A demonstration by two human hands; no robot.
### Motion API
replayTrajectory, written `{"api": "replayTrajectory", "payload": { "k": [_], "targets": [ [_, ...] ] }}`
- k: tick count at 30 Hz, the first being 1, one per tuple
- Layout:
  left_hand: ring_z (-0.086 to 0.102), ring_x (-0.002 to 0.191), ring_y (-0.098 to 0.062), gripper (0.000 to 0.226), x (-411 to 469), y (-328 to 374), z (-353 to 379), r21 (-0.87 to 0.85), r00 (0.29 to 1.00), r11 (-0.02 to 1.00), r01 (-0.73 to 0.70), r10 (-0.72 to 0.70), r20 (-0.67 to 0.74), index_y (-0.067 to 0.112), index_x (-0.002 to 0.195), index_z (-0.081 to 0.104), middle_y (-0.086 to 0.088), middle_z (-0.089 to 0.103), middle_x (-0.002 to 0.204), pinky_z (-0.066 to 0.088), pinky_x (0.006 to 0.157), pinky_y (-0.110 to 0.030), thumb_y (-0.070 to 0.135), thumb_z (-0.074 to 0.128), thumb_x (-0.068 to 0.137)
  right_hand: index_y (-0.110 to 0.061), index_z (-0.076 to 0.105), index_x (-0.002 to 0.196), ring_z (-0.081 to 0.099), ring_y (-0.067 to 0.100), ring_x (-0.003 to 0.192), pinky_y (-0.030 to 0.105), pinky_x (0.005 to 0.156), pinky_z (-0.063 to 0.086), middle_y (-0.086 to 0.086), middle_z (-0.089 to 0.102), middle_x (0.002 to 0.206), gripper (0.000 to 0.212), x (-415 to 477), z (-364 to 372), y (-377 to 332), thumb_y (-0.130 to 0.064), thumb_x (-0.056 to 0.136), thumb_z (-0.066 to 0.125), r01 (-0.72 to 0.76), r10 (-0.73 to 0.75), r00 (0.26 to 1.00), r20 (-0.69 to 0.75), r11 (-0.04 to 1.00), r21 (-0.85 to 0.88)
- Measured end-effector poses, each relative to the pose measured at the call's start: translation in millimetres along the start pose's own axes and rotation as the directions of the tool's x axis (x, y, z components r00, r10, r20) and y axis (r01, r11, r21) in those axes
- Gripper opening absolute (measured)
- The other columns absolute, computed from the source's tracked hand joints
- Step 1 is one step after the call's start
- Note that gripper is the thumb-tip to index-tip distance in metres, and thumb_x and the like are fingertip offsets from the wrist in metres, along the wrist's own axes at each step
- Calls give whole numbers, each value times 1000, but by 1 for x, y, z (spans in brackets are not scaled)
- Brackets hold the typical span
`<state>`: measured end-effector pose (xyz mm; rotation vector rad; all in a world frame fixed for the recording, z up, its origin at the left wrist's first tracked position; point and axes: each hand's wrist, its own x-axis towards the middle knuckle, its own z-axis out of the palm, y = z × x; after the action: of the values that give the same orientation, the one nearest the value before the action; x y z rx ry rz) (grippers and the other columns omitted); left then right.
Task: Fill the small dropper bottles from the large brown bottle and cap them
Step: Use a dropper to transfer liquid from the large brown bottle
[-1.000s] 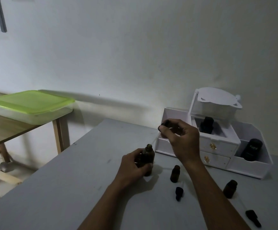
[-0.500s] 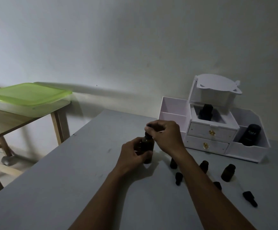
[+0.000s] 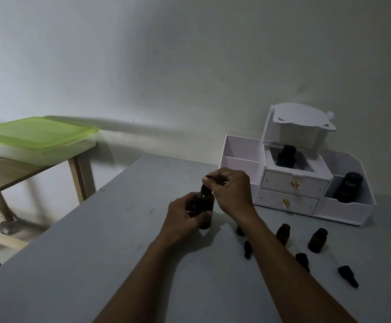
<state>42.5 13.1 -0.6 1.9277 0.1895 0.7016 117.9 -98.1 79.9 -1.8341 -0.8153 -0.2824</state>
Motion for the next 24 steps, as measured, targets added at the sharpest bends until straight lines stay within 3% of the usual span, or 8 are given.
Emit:
{"api": "replayTrajectory", "payload": {
  "k": [5, 10, 13, 15, 17, 20, 22, 24],
  "targets": [
    [66, 91, -2, 36, -1, -1, 0, 10, 1000, 1000, -10, 10, -4, 23, 114, 70, 10, 71, 100, 52, 77, -12, 29, 73, 78, -10, 78, 89, 63, -4, 69, -1, 66, 46, -4, 72, 81, 6, -2, 0, -2, -14, 84, 76, 30, -30, 999, -35, 1000, 7],
    [64, 93, 3, 35, -4, 0, -1, -19, 1000, 1000, 5, -5, -1, 24, 114, 70, 10, 72, 101, 51, 76, -9, 19, 76, 79, -13, 78, 90, 72, 2, 71, 7, 68, 52, -4, 76, 79, 9, 4, -12, -14, -19, 84, 76, 28, -24, 999, -41, 993, 110],
    [67, 88, -2, 32, -7, 1, -3, -68, 1000, 997, 21, -21, -3, 24, 109, 71, 7, 72, 95, 50, 73, -12, 15, 76, 78, -12, 78, 90, 73, 2, 70, 13, 70, 56, -3, 77, 78, 10, 16, -24, -31, -20, 84, 77, 60, -51, 997, -66, 987, 149],
    [69, 88, -7, 35, -8, 1, -4, -85, 1000, 996, 13, -13, -2, 32, 107, 71, 7, 73, 93, 52, 74, -15, 15, 76, 77, -11, 78, 91, 73, 4, 70, 16, 71, 58, -3, 76, 78, 11, 24, -37, -43, -19, 84, 77, 89, -71, 992, -106, 979, 183],
    [66, 100, -5, 48, -10, 1, -4, -62, 1000, 998, -18, 19, 5, 43, 117, 64, 13, 70, 105, 52, 80, -14, 23, 78, 76, -14, 76, 91, 73, 3, 71, 15, 71, 57, -6, 75, 77, 9, 30, -55, -51, -20, 85, 76, 119, -84, 983, -163, 969, 217],
    [56, 115, 0, 69, -8, 7, -6, 66, 978, 992, -111, 121, -171, 30, 139, 51, 12, 60, 123, 50, 88, -19, 42, 75, 75, -13, 75, 92, 75, 10, 75, 24, 74, 59, -3, 76, 79, 9, 30, -86, -55, -20, 86, 75, 144, -66, 965, -254, 942, 302],
    [59, 113, -3, 63, -9, 16, -9, 161, 890, 963, -218, 264, -373, 16, 133, 55, 6, 62, 124, 50, 84, -20, 43, 71, 78, -11, 74, 91, 74, 10, 73, 20, 66, 57, 0, 76, 79, 9, 27, -103, -50, -18, 86, 75, 123, -22, 960, -279, 929, 349],
    [63, 99, -5, 43, -15, 34, -5, 241, 777, 913, -329, 407, -480, 7, 116, 63, 2, 67, 107, 51, 77, -19, 33, 67, 82, -13, 74, 89, 73, 7, 68, 16, 59, 54, -1, 76, 77, 5, 25, -118, -43, -16, 85, 75, 95, 11, 963, -270, 921, 378]
  ]
}}
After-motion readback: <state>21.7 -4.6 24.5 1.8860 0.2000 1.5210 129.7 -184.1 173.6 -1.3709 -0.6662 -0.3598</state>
